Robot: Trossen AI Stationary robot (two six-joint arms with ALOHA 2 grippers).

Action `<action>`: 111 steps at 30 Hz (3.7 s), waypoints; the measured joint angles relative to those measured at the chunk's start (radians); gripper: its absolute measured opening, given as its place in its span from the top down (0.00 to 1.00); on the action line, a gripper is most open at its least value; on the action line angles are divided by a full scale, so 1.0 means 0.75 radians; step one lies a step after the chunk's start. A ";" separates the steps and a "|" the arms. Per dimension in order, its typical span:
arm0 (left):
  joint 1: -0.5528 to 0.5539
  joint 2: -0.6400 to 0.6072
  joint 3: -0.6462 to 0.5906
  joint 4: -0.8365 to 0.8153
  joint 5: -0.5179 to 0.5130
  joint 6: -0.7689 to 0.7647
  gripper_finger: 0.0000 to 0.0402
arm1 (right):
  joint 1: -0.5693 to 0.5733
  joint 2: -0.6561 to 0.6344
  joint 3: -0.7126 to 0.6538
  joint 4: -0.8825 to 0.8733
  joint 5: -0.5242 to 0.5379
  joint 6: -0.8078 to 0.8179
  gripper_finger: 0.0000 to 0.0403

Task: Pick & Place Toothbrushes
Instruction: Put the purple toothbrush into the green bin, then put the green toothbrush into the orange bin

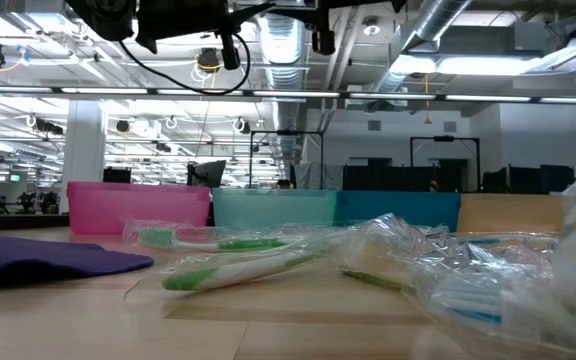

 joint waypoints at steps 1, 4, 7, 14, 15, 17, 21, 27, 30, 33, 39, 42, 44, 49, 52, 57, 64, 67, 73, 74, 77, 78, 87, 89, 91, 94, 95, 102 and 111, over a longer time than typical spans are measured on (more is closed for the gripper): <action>-0.001 0.000 0.000 0.000 -0.001 -0.001 0.97 | 0.000 0.003 -0.001 0.002 0.001 0.000 0.55; -0.001 0.000 0.000 -0.002 -0.005 -0.003 0.97 | 0.000 -0.005 0.002 0.018 0.001 -0.007 0.63; -0.001 0.000 0.000 -0.002 -0.004 -0.004 0.97 | -0.001 -0.003 0.002 0.010 0.001 -0.029 0.76; -0.001 -0.003 0.003 0.006 -0.019 -0.008 0.92 | -0.008 -0.002 0.001 0.002 0.006 -0.060 0.93; -0.001 -0.003 0.003 0.006 -0.015 0.003 0.90 | -0.012 -0.002 0.001 -0.002 0.006 -0.061 0.93; 0.010 -0.011 0.003 -0.011 0.013 0.022 0.86 | -0.020 -0.002 0.001 -0.012 0.002 -0.062 0.95; 0.055 -0.039 0.002 -0.144 0.030 0.057 0.76 | -0.062 -0.003 0.001 -0.057 0.000 -0.035 0.95; 0.120 -0.109 -0.001 -0.591 -0.069 0.212 0.61 | -0.161 0.017 0.011 -0.159 0.090 0.031 0.95; 0.121 -0.153 -0.005 -0.681 -0.080 0.254 0.56 | -0.212 0.085 0.044 -0.381 0.198 0.017 0.95; 0.091 -0.222 -0.018 -0.679 -0.079 0.272 0.54 | -0.232 0.198 0.094 -0.502 0.284 -0.029 0.95; 0.018 -0.436 -0.068 -0.674 -0.090 0.321 0.56 | -0.231 0.460 0.245 -0.591 0.350 0.029 0.95; -0.031 -0.553 -0.101 -0.679 -0.114 0.308 0.58 | -0.212 0.588 0.365 -0.733 0.430 0.057 0.95; -0.060 -0.628 -0.118 -0.683 -0.118 0.297 0.59 | -0.195 0.657 0.440 -0.839 0.520 0.089 0.95; -0.100 -0.775 -0.166 -0.680 -0.136 0.298 0.62 | -0.166 0.774 0.614 -0.894 0.575 0.229 0.95; -0.100 -0.811 -0.193 -0.685 -0.148 0.297 0.63 | -0.151 0.857 0.730 -1.032 0.603 0.284 0.95; -0.103 -0.821 -0.198 -0.682 -0.124 0.298 0.62 | -0.148 1.002 0.858 -1.287 0.643 0.273 0.95; -0.104 -0.820 -0.198 -0.683 -0.097 0.301 0.61 | -0.148 1.016 0.874 -1.177 0.638 0.344 0.95; -0.104 -0.820 -0.198 -0.683 -0.097 0.317 0.61 | -0.153 1.017 0.829 -1.166 0.631 0.379 0.95; -0.104 -0.820 -0.198 -0.684 -0.095 0.317 0.61 | -0.148 1.019 0.822 -1.216 0.621 0.379 0.95; -0.104 -0.820 -0.198 -0.683 -0.095 0.317 0.61 | -0.148 1.032 0.823 -1.206 0.611 0.382 0.95; -0.103 -0.820 -0.198 -0.684 -0.095 0.321 0.62 | -0.148 1.090 0.821 -1.184 0.478 0.392 0.95; -0.103 -0.815 -0.198 -0.682 -0.095 0.321 0.62 | -0.148 1.112 0.820 -1.177 0.456 0.404 0.95; -0.126 -0.812 -0.198 -0.685 -0.098 0.321 0.62 | -0.128 1.123 0.841 -1.152 0.494 0.447 0.94; -0.129 -0.811 -0.198 -0.685 -0.099 0.322 0.62 | -0.137 1.121 0.841 -1.148 0.495 0.438 0.95; -0.129 -0.811 -0.198 -0.686 -0.099 0.321 0.62 | -0.144 1.120 0.841 -1.118 0.494 0.418 0.94; -0.129 -0.811 -0.198 -0.687 -0.098 0.322 0.62 | -0.153 1.118 0.841 -1.099 0.491 0.417 0.86; -0.129 -0.811 -0.198 -0.689 -0.099 0.323 0.62 | -0.153 1.118 0.841 -1.100 0.491 0.416 0.81; -0.129 -0.811 -0.198 -0.690 -0.098 0.326 0.62 | -0.149 1.116 0.841 -1.101 0.495 0.375 0.48; -0.129 -0.811 -0.198 -0.692 -0.097 0.357 0.62 | -0.174 1.106 0.971 -1.205 0.481 0.306 0.34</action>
